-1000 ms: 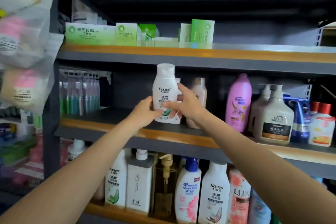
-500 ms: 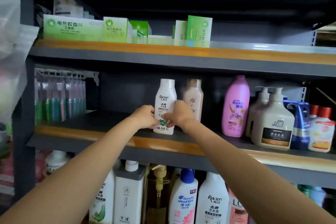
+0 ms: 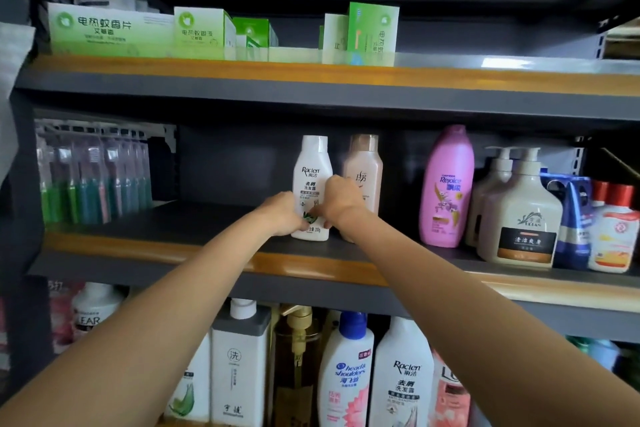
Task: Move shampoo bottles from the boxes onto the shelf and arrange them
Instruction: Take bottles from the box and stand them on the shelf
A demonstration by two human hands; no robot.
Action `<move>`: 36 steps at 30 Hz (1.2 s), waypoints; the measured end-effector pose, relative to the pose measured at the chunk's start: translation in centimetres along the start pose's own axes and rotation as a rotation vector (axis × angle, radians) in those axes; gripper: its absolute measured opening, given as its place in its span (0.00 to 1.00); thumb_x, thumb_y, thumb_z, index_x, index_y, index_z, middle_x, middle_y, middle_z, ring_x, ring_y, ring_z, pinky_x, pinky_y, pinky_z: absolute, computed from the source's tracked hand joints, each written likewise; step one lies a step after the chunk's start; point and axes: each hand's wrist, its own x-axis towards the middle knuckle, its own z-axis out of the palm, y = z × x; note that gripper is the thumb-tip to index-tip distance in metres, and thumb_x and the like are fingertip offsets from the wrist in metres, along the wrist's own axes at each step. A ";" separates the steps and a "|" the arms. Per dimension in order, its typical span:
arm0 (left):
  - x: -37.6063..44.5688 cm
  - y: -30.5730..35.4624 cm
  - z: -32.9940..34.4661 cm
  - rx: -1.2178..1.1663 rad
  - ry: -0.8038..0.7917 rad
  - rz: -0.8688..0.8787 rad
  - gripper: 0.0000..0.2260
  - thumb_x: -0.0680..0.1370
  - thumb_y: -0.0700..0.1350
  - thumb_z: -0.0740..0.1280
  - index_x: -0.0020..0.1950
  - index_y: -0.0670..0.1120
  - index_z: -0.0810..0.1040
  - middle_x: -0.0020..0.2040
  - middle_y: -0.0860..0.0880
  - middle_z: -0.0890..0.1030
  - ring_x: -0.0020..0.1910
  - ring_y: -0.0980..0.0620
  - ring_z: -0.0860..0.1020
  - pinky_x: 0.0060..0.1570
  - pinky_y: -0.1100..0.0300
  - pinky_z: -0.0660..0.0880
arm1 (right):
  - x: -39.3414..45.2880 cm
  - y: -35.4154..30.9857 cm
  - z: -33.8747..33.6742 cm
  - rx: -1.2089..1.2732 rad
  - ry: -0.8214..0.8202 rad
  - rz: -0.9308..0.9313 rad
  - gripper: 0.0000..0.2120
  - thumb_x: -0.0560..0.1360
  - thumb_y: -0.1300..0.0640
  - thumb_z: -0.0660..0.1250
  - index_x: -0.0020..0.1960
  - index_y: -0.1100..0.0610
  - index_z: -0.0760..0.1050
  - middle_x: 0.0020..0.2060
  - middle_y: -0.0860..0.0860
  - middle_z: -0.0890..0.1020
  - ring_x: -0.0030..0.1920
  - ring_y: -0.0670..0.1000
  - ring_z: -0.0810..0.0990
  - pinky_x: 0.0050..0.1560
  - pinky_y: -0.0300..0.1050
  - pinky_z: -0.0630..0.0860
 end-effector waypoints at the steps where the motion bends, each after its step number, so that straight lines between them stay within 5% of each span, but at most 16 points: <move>1: -0.3 0.1 0.0 0.005 0.050 0.013 0.18 0.75 0.39 0.68 0.64 0.41 0.71 0.62 0.44 0.77 0.60 0.46 0.75 0.61 0.54 0.72 | -0.5 -0.1 -0.5 -0.042 0.022 -0.022 0.06 0.74 0.61 0.68 0.46 0.63 0.73 0.53 0.60 0.80 0.52 0.58 0.80 0.50 0.46 0.77; 3: -1.6 0.4 0.0 0.024 0.311 0.092 0.17 0.76 0.40 0.65 0.64 0.42 0.71 0.63 0.45 0.75 0.61 0.47 0.75 0.59 0.58 0.71 | -2.2 -0.3 -1.9 -0.081 0.124 -0.123 0.09 0.76 0.61 0.65 0.53 0.65 0.74 0.53 0.60 0.79 0.52 0.59 0.79 0.48 0.47 0.75; 6: -6.1 0.1 1.3 -0.085 0.690 0.378 0.11 0.76 0.37 0.61 0.58 0.43 0.74 0.56 0.50 0.73 0.51 0.56 0.74 0.47 0.77 0.67 | -7.7 0.4 -4.2 -0.042 0.385 -0.339 0.09 0.75 0.57 0.61 0.49 0.61 0.76 0.44 0.58 0.82 0.46 0.59 0.80 0.51 0.48 0.76; 10: -13.0 -1.9 7.7 -0.065 0.493 0.733 0.12 0.71 0.39 0.56 0.50 0.40 0.75 0.47 0.48 0.73 0.48 0.55 0.70 0.45 0.67 0.66 | -17.5 5.0 -3.5 0.104 0.475 -0.473 0.11 0.72 0.53 0.57 0.43 0.58 0.75 0.32 0.51 0.81 0.33 0.56 0.80 0.37 0.50 0.77; 14: -17.5 -4.6 17.2 0.005 0.143 0.687 0.13 0.70 0.41 0.56 0.49 0.38 0.75 0.49 0.41 0.75 0.51 0.46 0.71 0.50 0.56 0.70 | -24.2 11.8 3.9 -0.081 0.243 -0.444 0.12 0.72 0.52 0.58 0.39 0.58 0.75 0.25 0.53 0.79 0.26 0.59 0.78 0.26 0.48 0.75; 16: -19.6 -6.1 21.1 0.106 -0.112 0.572 0.14 0.72 0.39 0.60 0.57 0.38 0.73 0.55 0.42 0.74 0.57 0.44 0.71 0.56 0.49 0.72 | -26.4 15.1 7.7 -0.183 0.081 -0.452 0.10 0.71 0.53 0.60 0.37 0.58 0.75 0.25 0.55 0.79 0.25 0.58 0.78 0.22 0.45 0.73; 19: -22.6 -7.9 24.5 0.290 -0.436 0.418 0.18 0.77 0.42 0.61 0.67 0.44 0.66 0.66 0.47 0.66 0.66 0.47 0.63 0.60 0.54 0.70 | -30.0 19.4 12.4 -0.380 -0.601 -0.344 0.09 0.76 0.55 0.59 0.47 0.58 0.77 0.43 0.57 0.81 0.43 0.59 0.81 0.39 0.49 0.76; 21: -24.2 -8.6 25.1 0.329 -0.440 0.426 0.14 0.78 0.43 0.60 0.64 0.46 0.69 0.69 0.49 0.62 0.69 0.49 0.58 0.55 0.58 0.72 | -33.1 21.1 15.4 -0.466 -1.058 -0.291 0.13 0.78 0.54 0.59 0.55 0.61 0.76 0.53 0.58 0.79 0.53 0.58 0.78 0.49 0.49 0.75; 23: -25.2 -9.0 25.2 0.342 -0.272 0.522 0.12 0.78 0.40 0.61 0.61 0.45 0.72 0.70 0.49 0.63 0.70 0.49 0.59 0.52 0.61 0.72 | -35.8 21.5 18.1 -0.471 -1.319 -0.252 0.17 0.79 0.55 0.60 0.65 0.61 0.71 0.63 0.58 0.75 0.60 0.57 0.74 0.57 0.47 0.72; 25: -26.0 -9.2 25.2 0.319 -0.194 0.597 0.11 0.76 0.38 0.63 0.58 0.44 0.75 0.67 0.47 0.68 0.67 0.48 0.65 0.50 0.61 0.72 | -38.2 22.2 21.5 -0.418 -1.391 -0.155 0.24 0.81 0.54 0.57 0.75 0.54 0.57 0.72 0.54 0.64 0.69 0.56 0.66 0.65 0.45 0.64; 27: -27.0 -9.9 25.5 0.310 -0.298 0.555 0.11 0.78 0.39 0.60 0.60 0.45 0.72 0.67 0.50 0.65 0.65 0.51 0.64 0.45 0.65 0.70 | -40.1 22.4 25.1 -0.403 -1.350 -0.159 0.26 0.82 0.52 0.52 0.77 0.48 0.47 0.75 0.54 0.55 0.73 0.56 0.59 0.71 0.48 0.58; 30: -27.9 -11.5 26.4 0.341 -0.478 0.420 0.11 0.79 0.41 0.58 0.61 0.46 0.71 0.68 0.51 0.63 0.64 0.53 0.63 0.42 0.67 0.68 | -41.6 22.3 28.8 -0.475 -1.274 -0.122 0.35 0.79 0.49 0.60 0.77 0.53 0.44 0.76 0.56 0.53 0.75 0.59 0.55 0.74 0.55 0.54; 33: -28.1 -12.3 26.5 0.338 -0.561 0.343 0.10 0.79 0.41 0.58 0.60 0.46 0.72 0.65 0.51 0.66 0.62 0.53 0.66 0.48 0.63 0.70 | -40.9 22.7 28.8 -0.447 -1.366 -0.059 0.53 0.65 0.45 0.76 0.77 0.54 0.45 0.74 0.56 0.58 0.73 0.59 0.60 0.72 0.53 0.61; 36: -27.7 -12.2 26.3 0.349 -0.625 0.271 0.10 0.80 0.41 0.58 0.60 0.46 0.73 0.64 0.50 0.68 0.59 0.52 0.69 0.49 0.62 0.69 | -40.4 23.5 27.6 -0.309 -1.357 -0.098 0.54 0.62 0.51 0.79 0.77 0.51 0.48 0.74 0.53 0.60 0.72 0.57 0.61 0.72 0.52 0.61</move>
